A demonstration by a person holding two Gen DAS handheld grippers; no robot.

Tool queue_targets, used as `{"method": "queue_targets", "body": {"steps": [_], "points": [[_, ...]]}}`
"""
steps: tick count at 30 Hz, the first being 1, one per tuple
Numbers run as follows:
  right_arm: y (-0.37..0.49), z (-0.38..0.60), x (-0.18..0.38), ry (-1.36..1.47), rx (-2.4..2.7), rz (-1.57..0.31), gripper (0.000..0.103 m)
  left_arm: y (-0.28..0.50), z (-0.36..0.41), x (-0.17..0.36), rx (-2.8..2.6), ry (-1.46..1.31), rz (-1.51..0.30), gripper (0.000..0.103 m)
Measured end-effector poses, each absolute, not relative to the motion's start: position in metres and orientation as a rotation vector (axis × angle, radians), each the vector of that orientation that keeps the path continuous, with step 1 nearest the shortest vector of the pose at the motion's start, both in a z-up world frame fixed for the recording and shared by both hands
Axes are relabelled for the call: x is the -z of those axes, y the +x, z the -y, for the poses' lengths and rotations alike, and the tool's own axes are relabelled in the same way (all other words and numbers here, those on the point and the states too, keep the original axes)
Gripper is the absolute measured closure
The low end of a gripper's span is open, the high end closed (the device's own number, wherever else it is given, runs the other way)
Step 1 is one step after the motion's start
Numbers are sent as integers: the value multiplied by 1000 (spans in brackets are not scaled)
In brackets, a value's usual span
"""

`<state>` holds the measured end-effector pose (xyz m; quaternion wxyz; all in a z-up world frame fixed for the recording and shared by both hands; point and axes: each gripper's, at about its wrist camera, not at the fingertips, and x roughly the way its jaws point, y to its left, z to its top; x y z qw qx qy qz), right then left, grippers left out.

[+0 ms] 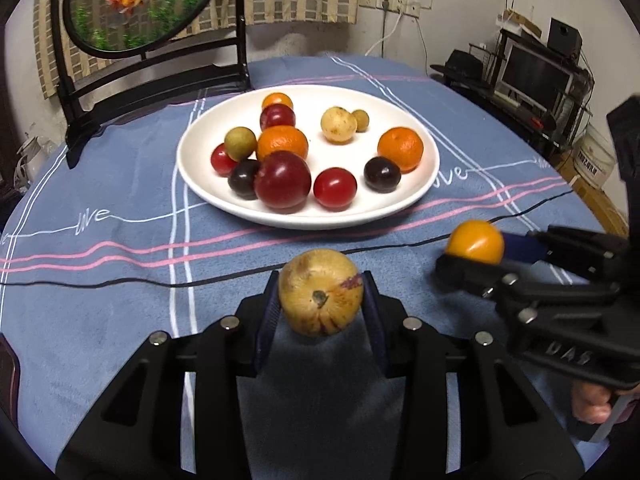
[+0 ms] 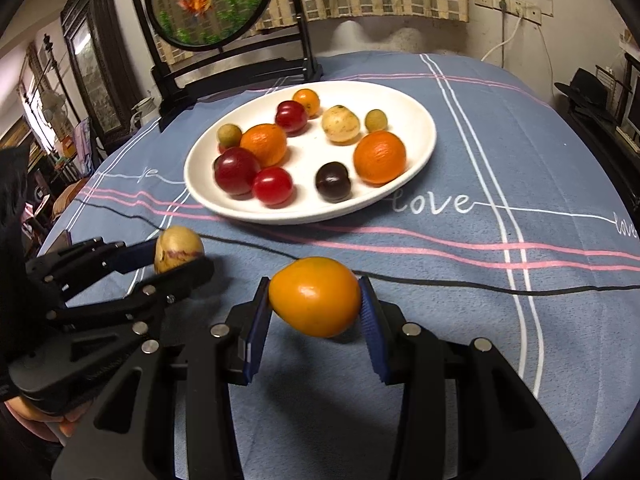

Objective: Organize fruits
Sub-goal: 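Carry the pepino and orange tomato onto the white plate, opening both tools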

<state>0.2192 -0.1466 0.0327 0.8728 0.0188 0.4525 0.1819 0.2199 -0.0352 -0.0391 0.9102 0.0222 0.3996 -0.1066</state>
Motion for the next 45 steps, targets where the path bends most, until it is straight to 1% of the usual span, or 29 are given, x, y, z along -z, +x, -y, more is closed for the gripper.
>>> {"method": "queue_targets", "body": {"steps": [10,17,22,29,33,37,45], "points": [[198,133,-50,43,-412,-866,60,198,22,15,215,-28,-764,63],[199,132,-61,49,-398,-816,60,207,3,1,165,-75,-728,63],[220,137,-71,85,-373,-795,60,239,-4,-13,149,-85,-718,63],[272,136,-90,89,-339,-741,60,299,-8,-28,122,-110,-710,63],[297,142,-94,151,-338,-738,60,336,-6,-19,100,-102,-734,63],[315,142,-94,156,-330,-733,60,374,-3,-5,84,-109,-782,63],[360,134,-75,159,-322,-774,60,405,-2,11,61,-136,-804,63]]}}
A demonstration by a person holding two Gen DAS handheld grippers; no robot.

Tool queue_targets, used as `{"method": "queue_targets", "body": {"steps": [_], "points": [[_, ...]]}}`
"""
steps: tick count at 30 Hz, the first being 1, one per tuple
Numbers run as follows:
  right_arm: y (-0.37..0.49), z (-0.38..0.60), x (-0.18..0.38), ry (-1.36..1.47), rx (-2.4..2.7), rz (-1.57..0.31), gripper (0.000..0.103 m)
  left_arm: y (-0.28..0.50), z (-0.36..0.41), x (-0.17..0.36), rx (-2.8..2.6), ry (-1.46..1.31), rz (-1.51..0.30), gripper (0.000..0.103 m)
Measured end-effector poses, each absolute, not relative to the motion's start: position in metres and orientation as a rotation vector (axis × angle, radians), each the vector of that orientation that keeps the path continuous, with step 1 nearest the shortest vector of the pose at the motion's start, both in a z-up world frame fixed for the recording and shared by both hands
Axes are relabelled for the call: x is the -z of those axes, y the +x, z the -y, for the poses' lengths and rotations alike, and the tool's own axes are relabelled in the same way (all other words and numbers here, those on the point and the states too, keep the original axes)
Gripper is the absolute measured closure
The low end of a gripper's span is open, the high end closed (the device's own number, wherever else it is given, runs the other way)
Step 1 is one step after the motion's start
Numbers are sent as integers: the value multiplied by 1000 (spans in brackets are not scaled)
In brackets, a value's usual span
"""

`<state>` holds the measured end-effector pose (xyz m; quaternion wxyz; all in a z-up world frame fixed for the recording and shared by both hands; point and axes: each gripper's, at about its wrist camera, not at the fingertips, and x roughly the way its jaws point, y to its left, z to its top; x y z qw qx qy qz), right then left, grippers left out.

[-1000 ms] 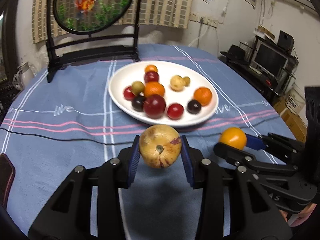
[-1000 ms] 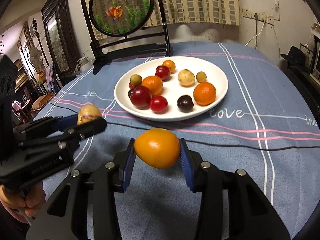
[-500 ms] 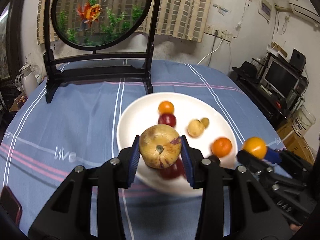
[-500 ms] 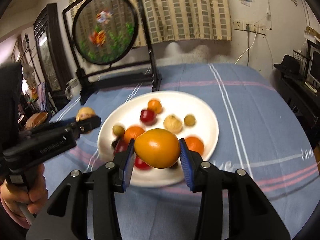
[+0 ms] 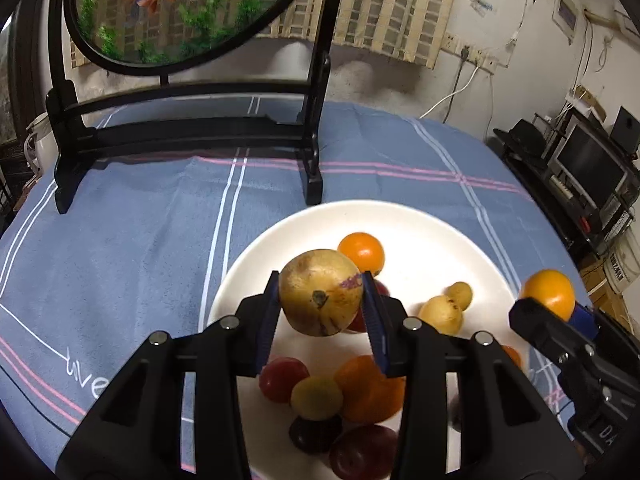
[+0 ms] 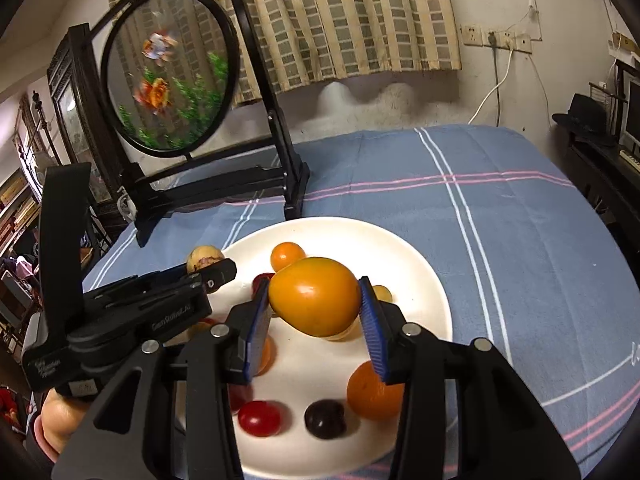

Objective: Organize fruits
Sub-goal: 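Carry the pepino and orange tomato onto the white plate, opening both tools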

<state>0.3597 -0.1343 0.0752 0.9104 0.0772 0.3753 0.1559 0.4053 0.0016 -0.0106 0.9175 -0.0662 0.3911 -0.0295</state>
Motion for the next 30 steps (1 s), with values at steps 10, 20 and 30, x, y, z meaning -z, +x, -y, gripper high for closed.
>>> {"method": "queue_targets", "body": {"steps": [10,20,30], "points": [[369,132,-54,122,-316,-826,60,398,-5,-4,-43,-59,-760,13],[375,125,-37,94,-320,-854,60,396,-19,-12,-106,-79,-770,12],[379,119,-36,75,-344,-861,59,373,-19,-42,-127,-72,-730,9]]}}
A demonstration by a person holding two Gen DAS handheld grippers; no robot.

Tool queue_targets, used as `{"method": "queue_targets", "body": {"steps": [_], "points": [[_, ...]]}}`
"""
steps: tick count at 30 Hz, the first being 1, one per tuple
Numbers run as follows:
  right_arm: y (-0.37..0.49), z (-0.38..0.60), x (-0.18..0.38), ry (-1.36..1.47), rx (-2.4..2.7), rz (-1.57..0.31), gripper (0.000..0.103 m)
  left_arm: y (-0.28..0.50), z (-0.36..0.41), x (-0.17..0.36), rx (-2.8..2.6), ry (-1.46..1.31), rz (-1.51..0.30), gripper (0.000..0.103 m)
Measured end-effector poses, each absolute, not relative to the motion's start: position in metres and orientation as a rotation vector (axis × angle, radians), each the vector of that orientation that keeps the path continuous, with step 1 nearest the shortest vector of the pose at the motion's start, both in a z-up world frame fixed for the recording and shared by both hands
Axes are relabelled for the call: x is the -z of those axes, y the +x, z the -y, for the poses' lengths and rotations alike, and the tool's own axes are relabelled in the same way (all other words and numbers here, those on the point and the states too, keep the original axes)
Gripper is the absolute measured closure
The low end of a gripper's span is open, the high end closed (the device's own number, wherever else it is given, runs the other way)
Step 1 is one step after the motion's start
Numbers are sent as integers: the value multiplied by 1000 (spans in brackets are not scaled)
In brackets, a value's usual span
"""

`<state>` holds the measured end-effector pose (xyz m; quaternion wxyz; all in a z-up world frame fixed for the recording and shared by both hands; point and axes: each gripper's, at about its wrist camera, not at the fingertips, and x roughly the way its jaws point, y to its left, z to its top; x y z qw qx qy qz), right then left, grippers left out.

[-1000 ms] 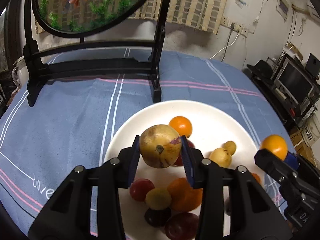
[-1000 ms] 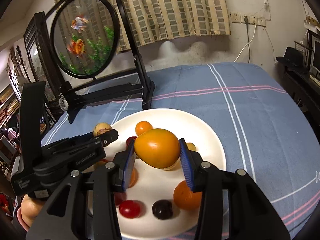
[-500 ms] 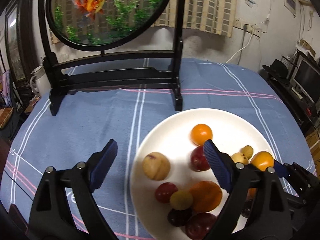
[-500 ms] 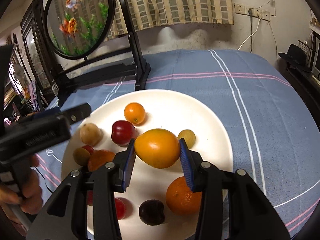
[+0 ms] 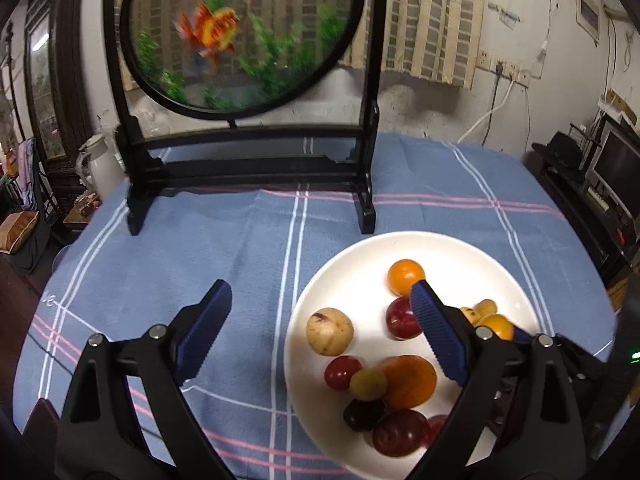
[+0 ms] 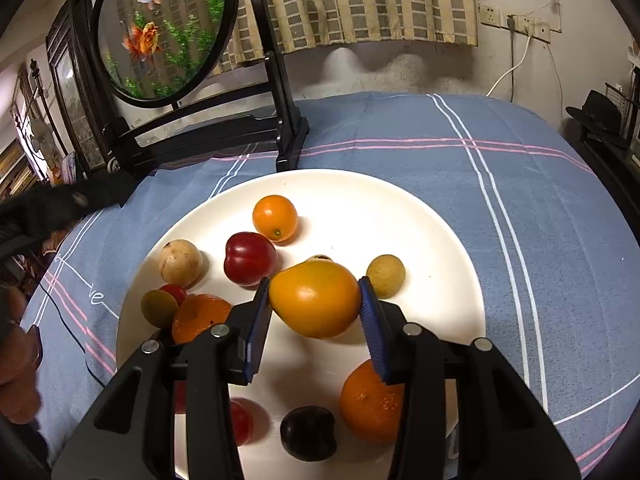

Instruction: Organize fruits

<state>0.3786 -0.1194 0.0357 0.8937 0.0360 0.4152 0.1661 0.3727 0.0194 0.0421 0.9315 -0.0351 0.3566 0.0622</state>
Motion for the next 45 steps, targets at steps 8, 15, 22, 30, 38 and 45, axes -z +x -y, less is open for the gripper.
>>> {"method": "queue_targets", "body": {"steps": [8,15,22,30,38,45], "points": [[361,108,-58,4,-349,-803,45,318,-24,-63,-126,-74,-691,8],[303,112,-92,-46,-357,-707,40,271,-16,-77,-87,-51,-648,5],[228,135,-96,-8,-424,-649,1,218,-9,-55,-5,-29,-659,3],[163,149,-79,-122,-432,-622,1,168,4,-19,17,46,-661,3],[140,158,-69,-130,-440,-654,1,150,9,9,67,45,-712,3],[146,169,-67,-86,-377,-682,1,144,13,12,64,56,-693,3]]}}
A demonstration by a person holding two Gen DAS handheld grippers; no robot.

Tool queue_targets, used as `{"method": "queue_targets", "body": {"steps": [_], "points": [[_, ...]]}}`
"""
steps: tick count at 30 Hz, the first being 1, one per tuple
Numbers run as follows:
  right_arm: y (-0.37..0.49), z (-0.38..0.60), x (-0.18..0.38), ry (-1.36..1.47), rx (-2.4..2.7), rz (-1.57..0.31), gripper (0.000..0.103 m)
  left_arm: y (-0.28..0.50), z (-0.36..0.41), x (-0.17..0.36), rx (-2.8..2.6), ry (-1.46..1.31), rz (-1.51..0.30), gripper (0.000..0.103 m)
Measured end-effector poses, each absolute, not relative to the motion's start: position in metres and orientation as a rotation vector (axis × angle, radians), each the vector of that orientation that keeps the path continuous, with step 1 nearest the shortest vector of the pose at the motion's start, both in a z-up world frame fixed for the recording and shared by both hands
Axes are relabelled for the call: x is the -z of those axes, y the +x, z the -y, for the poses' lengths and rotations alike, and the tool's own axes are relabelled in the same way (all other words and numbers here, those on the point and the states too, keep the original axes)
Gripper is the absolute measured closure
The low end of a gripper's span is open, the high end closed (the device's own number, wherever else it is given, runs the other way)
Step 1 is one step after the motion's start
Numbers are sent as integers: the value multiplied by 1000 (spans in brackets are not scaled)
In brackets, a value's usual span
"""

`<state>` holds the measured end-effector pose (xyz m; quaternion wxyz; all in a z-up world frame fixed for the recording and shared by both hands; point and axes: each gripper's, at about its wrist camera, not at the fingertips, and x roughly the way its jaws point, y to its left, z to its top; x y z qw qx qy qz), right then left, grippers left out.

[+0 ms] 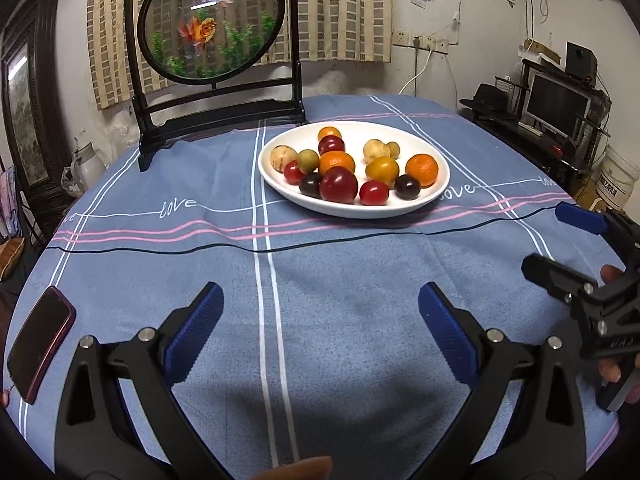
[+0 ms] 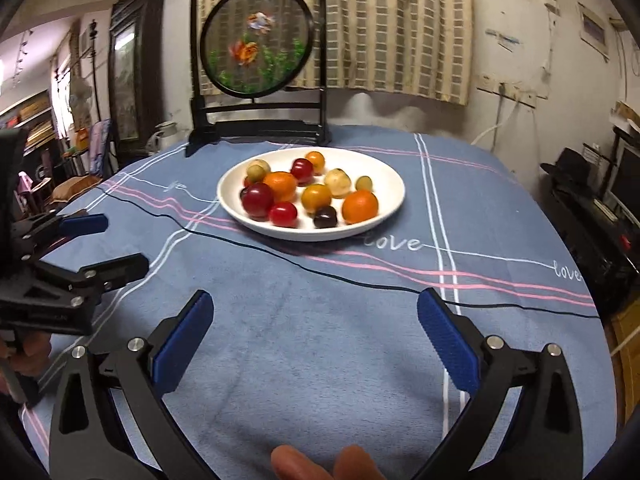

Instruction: Organize fruits

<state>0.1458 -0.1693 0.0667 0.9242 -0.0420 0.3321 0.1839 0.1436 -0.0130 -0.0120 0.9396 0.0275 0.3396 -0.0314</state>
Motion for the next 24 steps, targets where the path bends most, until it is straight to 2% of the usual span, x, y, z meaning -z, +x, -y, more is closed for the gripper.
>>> {"method": "queue_targets", "body": {"steps": [24], "points": [[154,166,-54,-115,-352,-746,1,140,15,15,42,75,-684,3]]}}
